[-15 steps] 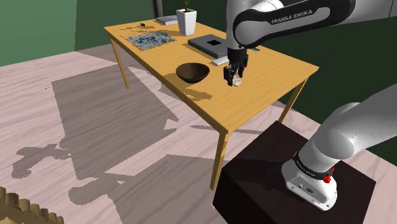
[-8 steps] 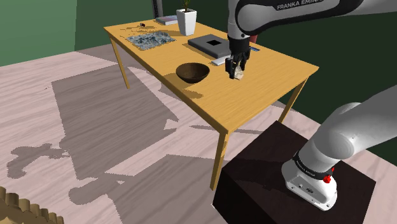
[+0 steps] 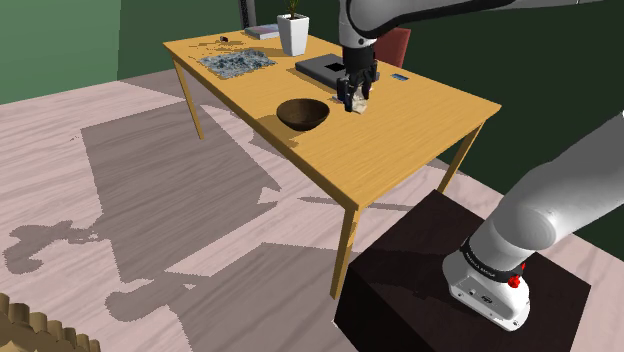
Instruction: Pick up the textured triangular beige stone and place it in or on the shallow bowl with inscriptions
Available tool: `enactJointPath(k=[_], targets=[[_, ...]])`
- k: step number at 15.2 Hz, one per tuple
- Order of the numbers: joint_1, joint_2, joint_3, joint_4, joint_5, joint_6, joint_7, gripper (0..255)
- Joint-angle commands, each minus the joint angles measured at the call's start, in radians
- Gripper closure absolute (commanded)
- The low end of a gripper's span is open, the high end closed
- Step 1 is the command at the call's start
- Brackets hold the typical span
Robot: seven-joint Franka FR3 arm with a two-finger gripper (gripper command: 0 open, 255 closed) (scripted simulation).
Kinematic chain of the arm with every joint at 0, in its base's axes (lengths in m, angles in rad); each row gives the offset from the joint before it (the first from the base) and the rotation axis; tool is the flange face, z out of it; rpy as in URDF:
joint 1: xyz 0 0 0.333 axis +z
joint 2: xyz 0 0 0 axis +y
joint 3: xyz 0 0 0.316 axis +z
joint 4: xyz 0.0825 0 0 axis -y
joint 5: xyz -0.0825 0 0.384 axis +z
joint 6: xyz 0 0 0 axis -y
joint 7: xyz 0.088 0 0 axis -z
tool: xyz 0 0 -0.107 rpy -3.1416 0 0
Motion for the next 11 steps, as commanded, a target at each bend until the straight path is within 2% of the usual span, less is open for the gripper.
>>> enactJointPath(k=[1, 7, 11], targets=[[-0.001, 0.084, 0.01, 0.088, -0.014, -0.007, 0.015, 255], [0.015, 0.341, 0.032, 0.392, -0.067, -0.067, 0.057, 255], [0.044, 0.53, 0.036, 0.648, -0.109, -0.143, 0.074, 255]])
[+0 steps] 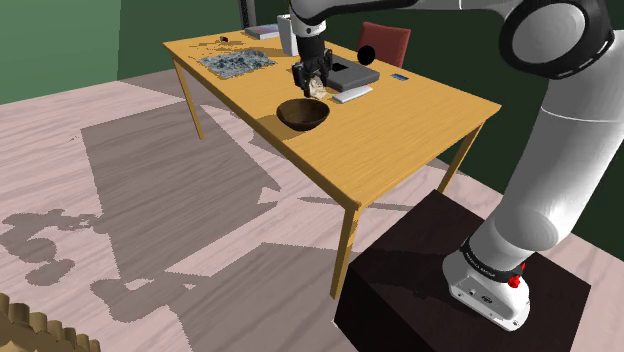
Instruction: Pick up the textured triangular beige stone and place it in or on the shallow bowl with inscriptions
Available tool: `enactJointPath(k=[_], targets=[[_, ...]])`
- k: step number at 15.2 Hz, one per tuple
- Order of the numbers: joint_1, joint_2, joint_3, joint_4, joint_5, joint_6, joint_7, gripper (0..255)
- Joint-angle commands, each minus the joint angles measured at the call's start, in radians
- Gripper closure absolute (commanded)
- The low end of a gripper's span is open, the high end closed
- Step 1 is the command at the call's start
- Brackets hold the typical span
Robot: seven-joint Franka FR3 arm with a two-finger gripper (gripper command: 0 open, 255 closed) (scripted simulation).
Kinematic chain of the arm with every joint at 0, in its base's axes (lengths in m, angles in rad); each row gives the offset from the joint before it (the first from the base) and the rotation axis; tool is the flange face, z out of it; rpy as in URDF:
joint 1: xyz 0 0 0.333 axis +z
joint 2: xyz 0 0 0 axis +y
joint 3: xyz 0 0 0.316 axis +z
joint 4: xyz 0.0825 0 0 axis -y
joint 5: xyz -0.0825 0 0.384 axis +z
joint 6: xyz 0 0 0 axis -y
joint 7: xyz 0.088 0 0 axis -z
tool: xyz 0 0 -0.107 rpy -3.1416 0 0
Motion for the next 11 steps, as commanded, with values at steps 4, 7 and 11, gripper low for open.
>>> enactJointPath(k=[4, 7, 11], targets=[[0.035, 0.179, -0.003, 0.241, -0.037, -0.067, 0.009, 255], [0.03, 0.172, -0.003, 0.19, -0.036, -0.024, 0.016, 255], [0.025, 0.168, -0.004, 0.13, -0.036, 0.031, 0.024, 255]])
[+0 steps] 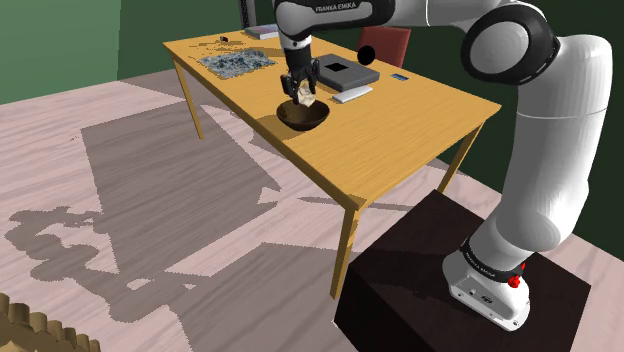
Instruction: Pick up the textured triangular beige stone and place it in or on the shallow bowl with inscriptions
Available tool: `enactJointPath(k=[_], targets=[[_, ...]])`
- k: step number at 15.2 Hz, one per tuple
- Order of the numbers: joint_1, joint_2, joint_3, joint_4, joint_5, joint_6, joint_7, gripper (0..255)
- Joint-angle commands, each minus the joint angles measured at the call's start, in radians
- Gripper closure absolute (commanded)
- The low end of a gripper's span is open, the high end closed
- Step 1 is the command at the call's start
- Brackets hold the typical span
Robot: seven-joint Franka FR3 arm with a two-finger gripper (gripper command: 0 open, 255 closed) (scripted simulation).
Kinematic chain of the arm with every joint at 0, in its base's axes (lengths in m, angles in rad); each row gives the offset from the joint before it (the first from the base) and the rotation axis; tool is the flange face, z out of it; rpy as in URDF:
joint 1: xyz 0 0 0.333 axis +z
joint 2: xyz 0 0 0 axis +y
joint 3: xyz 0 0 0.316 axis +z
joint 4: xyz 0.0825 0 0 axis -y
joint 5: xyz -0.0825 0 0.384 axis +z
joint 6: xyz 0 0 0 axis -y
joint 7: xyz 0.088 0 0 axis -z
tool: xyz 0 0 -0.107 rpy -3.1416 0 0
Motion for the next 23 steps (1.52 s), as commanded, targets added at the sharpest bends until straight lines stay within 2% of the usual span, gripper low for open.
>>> enactJointPath(k=[1, 5, 13, 14, 19, 23], targets=[[-0.002, 0.002, -0.001, -0.025, -0.001, 0.027, 0.004, 255], [-0.005, 0.004, -0.002, -0.072, -0.003, 0.075, 0.011, 255], [-0.005, 0.004, -0.002, -0.072, -0.003, 0.075, 0.011, 255], [-0.005, 0.004, -0.002, -0.072, -0.003, 0.075, 0.011, 0], [-0.005, 0.004, -0.002, -0.072, -0.003, 0.075, 0.011, 0], [0.017, 0.022, 0.003, 0.082, -0.004, -0.06, 0.003, 0]])
